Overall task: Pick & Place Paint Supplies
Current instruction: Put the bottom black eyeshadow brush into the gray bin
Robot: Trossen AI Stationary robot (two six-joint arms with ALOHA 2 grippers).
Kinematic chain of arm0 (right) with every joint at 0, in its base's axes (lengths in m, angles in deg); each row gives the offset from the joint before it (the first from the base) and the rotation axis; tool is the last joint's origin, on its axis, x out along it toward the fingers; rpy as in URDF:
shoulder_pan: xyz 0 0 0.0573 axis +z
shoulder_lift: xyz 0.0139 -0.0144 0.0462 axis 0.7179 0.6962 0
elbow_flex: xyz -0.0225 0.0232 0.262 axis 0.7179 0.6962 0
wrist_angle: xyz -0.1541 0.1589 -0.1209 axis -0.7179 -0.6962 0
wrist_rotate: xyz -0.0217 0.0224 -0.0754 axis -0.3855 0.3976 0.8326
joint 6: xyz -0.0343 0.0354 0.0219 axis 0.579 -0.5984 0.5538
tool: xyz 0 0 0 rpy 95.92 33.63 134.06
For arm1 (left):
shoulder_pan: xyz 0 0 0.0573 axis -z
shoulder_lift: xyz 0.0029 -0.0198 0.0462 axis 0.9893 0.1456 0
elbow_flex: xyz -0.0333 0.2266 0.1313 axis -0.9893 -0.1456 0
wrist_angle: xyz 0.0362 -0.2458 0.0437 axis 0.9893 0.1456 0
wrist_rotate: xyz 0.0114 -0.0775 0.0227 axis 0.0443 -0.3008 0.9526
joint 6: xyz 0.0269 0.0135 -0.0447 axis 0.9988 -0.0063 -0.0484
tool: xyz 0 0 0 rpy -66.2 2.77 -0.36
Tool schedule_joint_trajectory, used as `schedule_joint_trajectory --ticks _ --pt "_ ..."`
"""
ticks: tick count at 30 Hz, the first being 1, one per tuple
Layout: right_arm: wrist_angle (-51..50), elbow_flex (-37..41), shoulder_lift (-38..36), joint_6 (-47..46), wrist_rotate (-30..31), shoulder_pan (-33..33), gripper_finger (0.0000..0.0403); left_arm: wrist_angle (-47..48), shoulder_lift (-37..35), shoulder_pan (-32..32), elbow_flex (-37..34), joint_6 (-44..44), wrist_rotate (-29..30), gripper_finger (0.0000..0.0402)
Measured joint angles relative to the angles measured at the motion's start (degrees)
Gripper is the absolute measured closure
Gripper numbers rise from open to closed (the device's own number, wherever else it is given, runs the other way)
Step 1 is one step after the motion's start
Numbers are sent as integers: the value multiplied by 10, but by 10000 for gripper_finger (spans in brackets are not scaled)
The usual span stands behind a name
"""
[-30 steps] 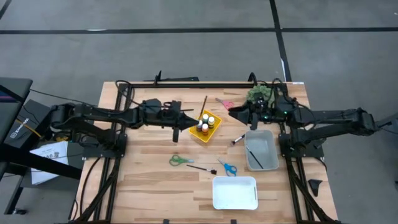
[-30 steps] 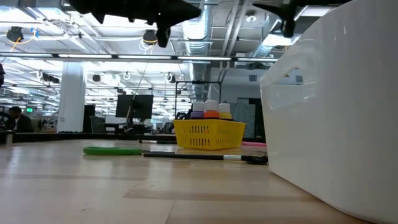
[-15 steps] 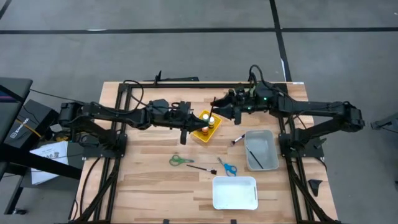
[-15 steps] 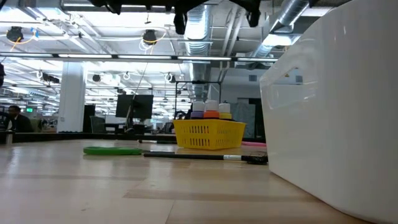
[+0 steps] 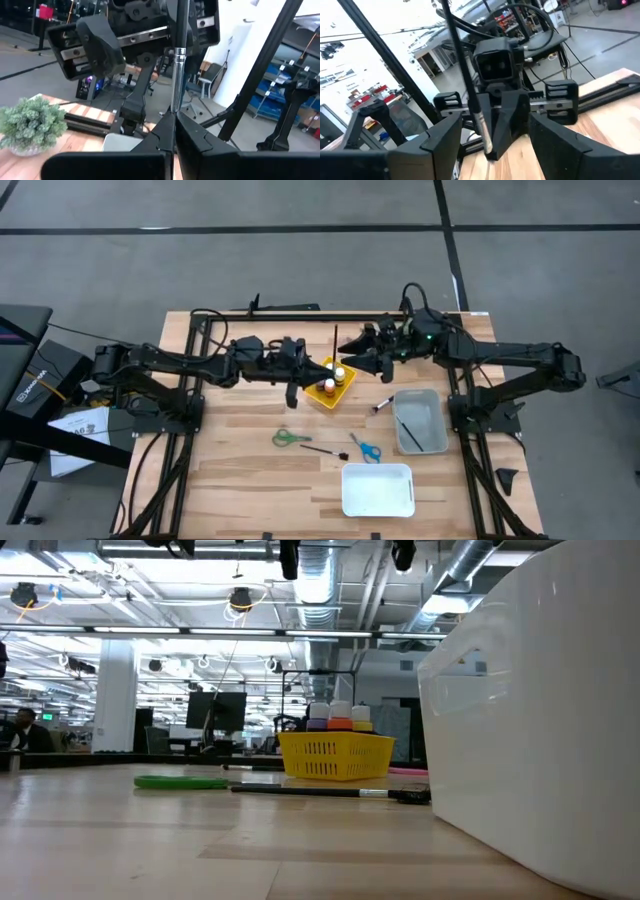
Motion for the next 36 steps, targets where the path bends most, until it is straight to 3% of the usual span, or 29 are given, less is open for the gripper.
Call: schedule_joint_trajectory --ticks 11,23,32,36 --pt "52 -5 24 0 -1 5 180 0 0 0 0 -15 0 401" --pt "41 -84 82 11 -31 4 180 3 0 0 0 -19 0 401" --pt "5 -87 74 10 -45 -2 182 3 0 5 0 -18 0 401" --pt "0 -87 74 9 -45 0 201 3 0 5 0 -17 0 401"
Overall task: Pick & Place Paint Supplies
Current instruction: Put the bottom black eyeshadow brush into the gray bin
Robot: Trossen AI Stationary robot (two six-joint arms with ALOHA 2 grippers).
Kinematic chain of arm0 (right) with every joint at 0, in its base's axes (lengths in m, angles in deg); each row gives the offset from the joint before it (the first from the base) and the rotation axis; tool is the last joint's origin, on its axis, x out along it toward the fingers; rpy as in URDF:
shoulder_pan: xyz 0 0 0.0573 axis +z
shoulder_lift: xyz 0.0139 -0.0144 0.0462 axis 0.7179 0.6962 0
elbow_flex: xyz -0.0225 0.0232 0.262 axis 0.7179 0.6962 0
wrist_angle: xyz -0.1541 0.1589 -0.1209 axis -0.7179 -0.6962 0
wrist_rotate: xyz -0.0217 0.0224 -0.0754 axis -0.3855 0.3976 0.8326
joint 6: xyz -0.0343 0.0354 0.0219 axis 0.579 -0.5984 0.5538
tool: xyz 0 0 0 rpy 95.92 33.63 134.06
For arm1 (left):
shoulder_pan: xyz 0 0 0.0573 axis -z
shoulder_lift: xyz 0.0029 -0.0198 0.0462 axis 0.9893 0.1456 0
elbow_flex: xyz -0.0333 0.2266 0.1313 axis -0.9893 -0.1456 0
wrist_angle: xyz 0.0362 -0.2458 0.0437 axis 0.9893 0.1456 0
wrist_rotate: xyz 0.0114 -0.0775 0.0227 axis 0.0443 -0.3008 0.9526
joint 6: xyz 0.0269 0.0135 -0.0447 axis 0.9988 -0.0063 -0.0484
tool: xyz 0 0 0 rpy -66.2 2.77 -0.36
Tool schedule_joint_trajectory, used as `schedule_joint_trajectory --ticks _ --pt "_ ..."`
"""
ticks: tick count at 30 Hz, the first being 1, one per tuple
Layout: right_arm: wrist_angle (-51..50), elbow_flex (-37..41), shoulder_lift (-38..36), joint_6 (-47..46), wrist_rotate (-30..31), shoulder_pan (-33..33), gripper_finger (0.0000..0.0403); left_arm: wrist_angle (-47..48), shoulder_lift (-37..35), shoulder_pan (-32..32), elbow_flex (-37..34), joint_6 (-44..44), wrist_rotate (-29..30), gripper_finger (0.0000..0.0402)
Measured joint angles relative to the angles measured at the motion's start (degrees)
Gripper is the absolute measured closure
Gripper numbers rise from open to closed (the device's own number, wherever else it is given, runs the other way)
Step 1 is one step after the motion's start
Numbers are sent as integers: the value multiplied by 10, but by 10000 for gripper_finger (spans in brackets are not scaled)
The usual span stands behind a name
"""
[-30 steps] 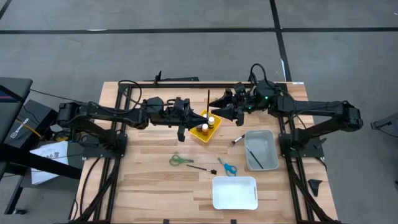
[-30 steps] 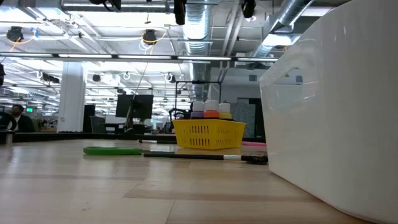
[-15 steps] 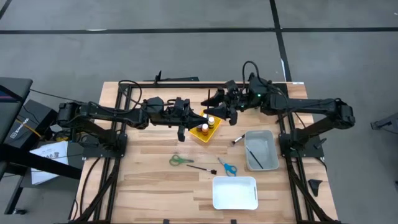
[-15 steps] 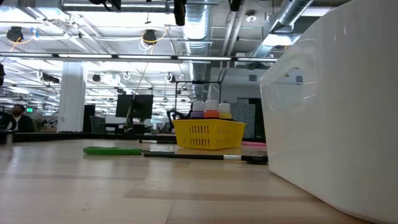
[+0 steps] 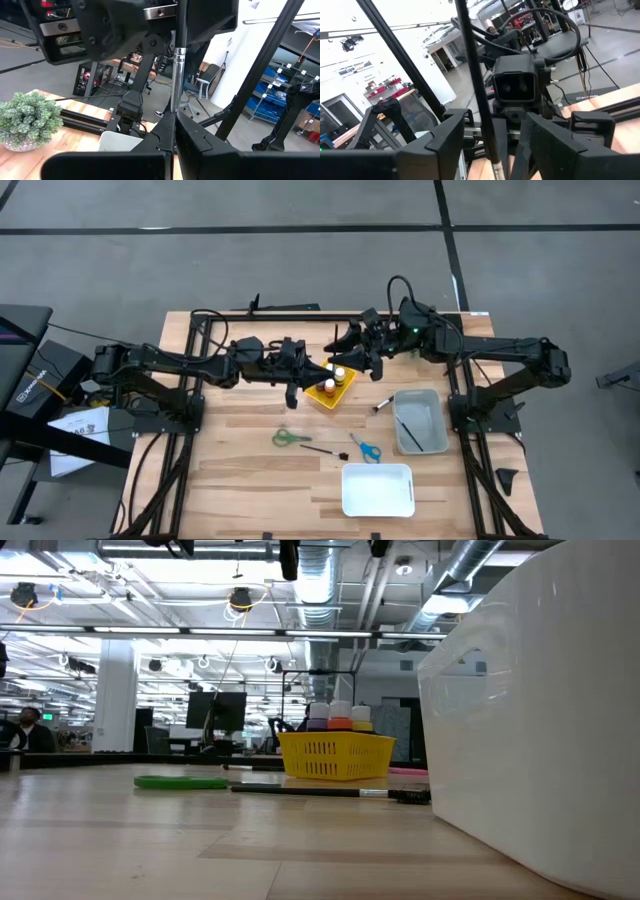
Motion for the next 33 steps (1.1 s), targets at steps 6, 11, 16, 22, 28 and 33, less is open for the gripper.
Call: schedule_joint_trajectory --ticks 6,11,16,22,28,33 --pt "-12 0 0 0 -1 0 268 0 0 5 0 0 0 401" --pt "-12 0 0 0 -2 0 338 0 0 8 0 0 0 401" --pt "-12 0 0 4 -2 0 389 -2 0 8 0 -2 0 401" --pt "-13 0 0 4 1 0 392 19 0 8 0 -50 -1 391" --pt "-54 1 -29 4 7 -12 392 129 0 9 -1 -72 0 362" --pt "-195 0 -61 19 34 -19 392 189 0 11 -1 -72 0 338"
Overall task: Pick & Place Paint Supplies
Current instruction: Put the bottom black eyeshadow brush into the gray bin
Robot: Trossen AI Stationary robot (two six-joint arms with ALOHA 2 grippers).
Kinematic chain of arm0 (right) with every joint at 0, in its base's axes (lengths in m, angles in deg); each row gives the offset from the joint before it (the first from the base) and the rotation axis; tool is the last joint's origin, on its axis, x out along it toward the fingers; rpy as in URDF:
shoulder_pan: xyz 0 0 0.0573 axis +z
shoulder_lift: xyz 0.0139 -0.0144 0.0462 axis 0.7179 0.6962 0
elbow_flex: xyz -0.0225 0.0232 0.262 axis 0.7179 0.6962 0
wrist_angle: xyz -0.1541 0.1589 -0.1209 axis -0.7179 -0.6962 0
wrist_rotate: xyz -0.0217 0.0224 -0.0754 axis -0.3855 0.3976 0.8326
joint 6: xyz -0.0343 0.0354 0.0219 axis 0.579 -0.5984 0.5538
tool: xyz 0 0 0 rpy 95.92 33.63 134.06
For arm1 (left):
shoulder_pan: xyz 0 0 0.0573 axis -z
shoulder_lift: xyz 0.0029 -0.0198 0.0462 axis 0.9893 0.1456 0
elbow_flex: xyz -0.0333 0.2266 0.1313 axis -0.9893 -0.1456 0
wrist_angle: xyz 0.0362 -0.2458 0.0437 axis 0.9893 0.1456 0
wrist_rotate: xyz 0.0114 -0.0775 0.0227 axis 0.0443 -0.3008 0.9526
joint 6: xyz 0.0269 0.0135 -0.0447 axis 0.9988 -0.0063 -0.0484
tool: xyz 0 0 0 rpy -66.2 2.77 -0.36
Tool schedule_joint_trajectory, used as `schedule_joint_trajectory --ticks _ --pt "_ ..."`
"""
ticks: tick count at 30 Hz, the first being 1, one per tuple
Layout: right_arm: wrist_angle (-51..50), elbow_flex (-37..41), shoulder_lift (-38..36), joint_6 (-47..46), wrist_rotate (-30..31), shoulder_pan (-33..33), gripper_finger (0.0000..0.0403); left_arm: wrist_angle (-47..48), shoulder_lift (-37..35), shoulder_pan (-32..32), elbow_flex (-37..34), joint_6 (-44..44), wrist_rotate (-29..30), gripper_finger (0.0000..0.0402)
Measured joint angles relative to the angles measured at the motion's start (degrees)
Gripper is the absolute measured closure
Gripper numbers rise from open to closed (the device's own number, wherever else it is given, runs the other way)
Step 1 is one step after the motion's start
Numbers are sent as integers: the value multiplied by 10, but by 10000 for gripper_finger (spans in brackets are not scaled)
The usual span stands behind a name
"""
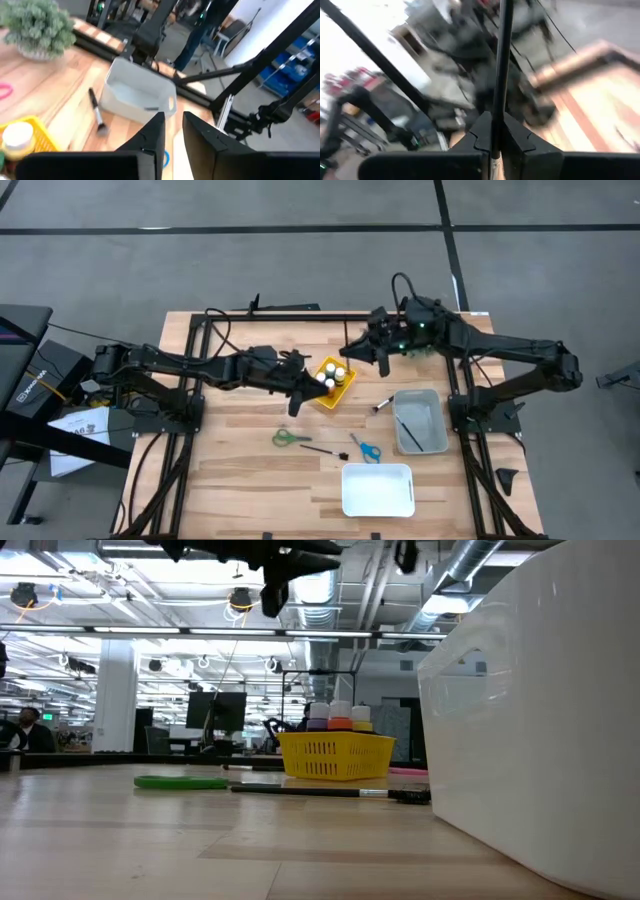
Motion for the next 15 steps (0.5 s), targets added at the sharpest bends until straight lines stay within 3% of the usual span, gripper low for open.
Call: schedule_joint_trajectory --ticks 8,15 --pt "-340 0 -26 25 17 30 392 13 0 0 0 19 0 325" --pt "-517 29 -27 -9 62 94 392 18 0 0 0 20 0 325"
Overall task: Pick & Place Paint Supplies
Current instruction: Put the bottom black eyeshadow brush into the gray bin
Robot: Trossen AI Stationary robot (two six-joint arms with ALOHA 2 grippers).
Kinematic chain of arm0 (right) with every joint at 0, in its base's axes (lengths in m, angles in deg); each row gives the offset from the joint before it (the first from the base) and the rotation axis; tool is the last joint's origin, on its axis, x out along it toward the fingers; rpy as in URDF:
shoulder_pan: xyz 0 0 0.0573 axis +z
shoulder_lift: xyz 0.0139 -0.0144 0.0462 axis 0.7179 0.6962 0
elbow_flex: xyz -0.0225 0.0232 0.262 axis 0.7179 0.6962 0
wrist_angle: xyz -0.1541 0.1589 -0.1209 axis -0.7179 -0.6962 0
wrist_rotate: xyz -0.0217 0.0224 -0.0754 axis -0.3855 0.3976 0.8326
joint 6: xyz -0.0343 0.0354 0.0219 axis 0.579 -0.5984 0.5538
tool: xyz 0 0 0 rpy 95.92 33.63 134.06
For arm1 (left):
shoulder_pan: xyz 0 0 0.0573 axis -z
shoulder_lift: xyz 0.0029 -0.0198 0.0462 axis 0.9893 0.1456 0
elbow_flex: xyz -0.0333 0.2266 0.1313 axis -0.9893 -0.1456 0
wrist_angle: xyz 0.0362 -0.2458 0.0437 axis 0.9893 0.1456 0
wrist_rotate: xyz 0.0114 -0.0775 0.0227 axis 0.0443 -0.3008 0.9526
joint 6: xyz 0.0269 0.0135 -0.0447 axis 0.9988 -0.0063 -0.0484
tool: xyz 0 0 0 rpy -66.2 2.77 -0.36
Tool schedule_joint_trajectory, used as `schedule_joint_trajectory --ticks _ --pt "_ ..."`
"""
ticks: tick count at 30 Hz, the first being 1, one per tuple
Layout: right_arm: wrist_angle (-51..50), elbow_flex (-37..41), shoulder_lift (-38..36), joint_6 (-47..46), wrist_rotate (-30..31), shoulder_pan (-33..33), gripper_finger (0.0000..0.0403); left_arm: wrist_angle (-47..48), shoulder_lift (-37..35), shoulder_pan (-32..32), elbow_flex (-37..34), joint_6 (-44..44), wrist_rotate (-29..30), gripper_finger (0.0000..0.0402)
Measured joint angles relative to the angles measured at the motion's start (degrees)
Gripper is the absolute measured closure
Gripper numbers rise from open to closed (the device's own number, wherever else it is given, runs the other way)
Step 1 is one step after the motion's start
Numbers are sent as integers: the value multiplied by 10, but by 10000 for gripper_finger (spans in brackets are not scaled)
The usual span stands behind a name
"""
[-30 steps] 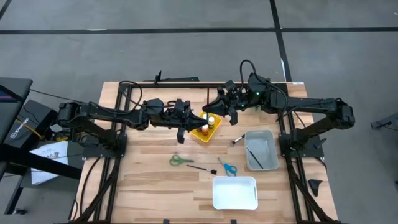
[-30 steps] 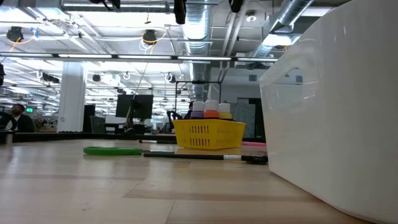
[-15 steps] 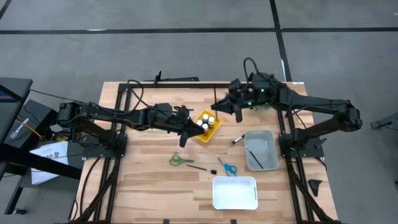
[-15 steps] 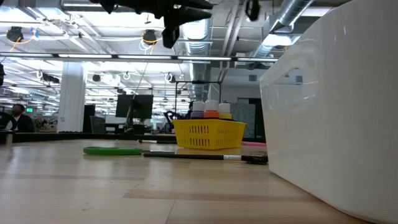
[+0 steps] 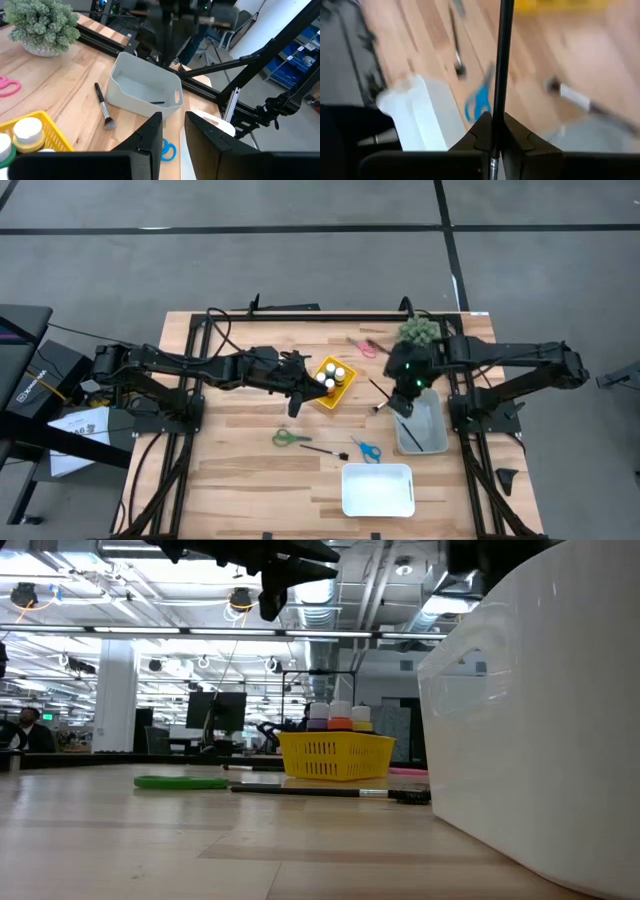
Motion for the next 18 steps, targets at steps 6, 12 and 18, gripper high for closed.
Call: schedule_joint_trajectory --ticks 6,12,18 --pt "0 86 -34 -106 -3 43 392 10 0 0 0 -1 0 325" --pt "30 191 -92 -204 -4 89 392 21 0 0 0 -2 0 325" --pt "51 282 -158 -287 -4 101 392 21 0 0 0 -1 0 325"
